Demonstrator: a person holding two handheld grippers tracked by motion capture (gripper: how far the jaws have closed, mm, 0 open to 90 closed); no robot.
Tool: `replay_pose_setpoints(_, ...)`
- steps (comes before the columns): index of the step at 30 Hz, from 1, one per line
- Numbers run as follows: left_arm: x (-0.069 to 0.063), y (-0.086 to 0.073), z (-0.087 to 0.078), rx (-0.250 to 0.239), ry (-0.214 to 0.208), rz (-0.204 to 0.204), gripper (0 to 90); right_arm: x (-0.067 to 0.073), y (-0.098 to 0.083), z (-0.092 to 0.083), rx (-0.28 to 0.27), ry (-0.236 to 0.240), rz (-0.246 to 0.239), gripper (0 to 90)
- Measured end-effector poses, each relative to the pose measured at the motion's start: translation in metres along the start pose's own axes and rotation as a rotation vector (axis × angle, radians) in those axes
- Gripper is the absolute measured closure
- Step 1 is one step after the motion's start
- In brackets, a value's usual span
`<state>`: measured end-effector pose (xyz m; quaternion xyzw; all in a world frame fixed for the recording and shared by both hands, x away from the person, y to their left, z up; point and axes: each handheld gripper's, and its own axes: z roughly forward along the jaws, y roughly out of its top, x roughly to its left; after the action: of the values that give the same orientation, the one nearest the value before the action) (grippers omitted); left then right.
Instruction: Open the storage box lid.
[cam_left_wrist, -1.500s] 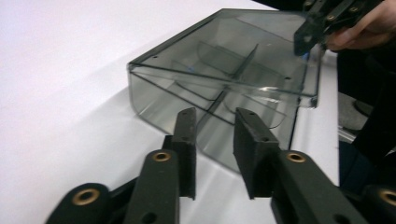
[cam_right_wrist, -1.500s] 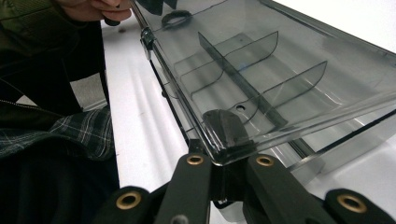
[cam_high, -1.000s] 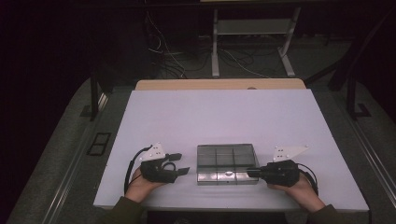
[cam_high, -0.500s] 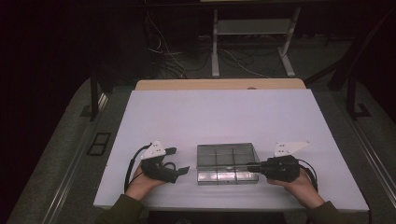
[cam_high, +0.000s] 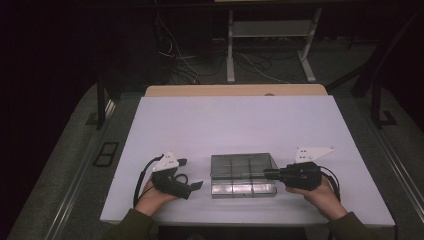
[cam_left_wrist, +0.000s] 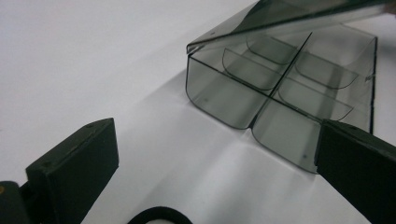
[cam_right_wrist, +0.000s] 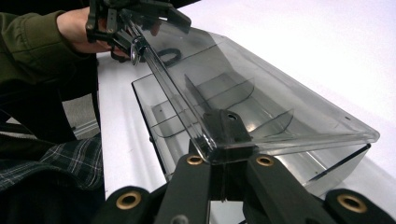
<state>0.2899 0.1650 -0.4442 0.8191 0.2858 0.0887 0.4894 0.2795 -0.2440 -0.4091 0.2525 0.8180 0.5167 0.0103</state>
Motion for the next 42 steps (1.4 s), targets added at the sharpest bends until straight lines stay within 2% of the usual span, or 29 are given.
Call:
replay_pose_setpoints(21,0.000,-0.001,0.000,-0.006,-0.013,-0.011,0.0,-0.010,0.019,-0.004,-0.040,-0.016,-0.014,89.2)
replay_pose_setpoints(26,-0.001,0.002,0.001,0.007,-0.031,-0.021,0.0,-0.012,0.023,-0.004,-0.047,-0.022,-0.017,89.2)
replay_pose_setpoints(29,-0.003,0.007,0.000,0.000,-0.036,-0.017,0.0,-0.014,0.026,-0.004,-0.051,-0.025,-0.022,89.3)
replay_pose_setpoints(36,-0.006,0.030,0.000,-0.031,-0.061,0.022,0.0,-0.018,0.031,-0.003,-0.052,-0.036,-0.020,89.2)
replay_pose_setpoints(39,-0.005,0.039,0.000,-0.059,-0.066,0.034,3.0,-0.019,0.033,-0.003,-0.054,-0.039,-0.016,89.2)
replay_pose_setpoints(42,-0.004,0.048,-0.001,-0.089,-0.092,0.042,7.6,-0.022,0.034,-0.002,-0.053,-0.042,-0.021,89.2)
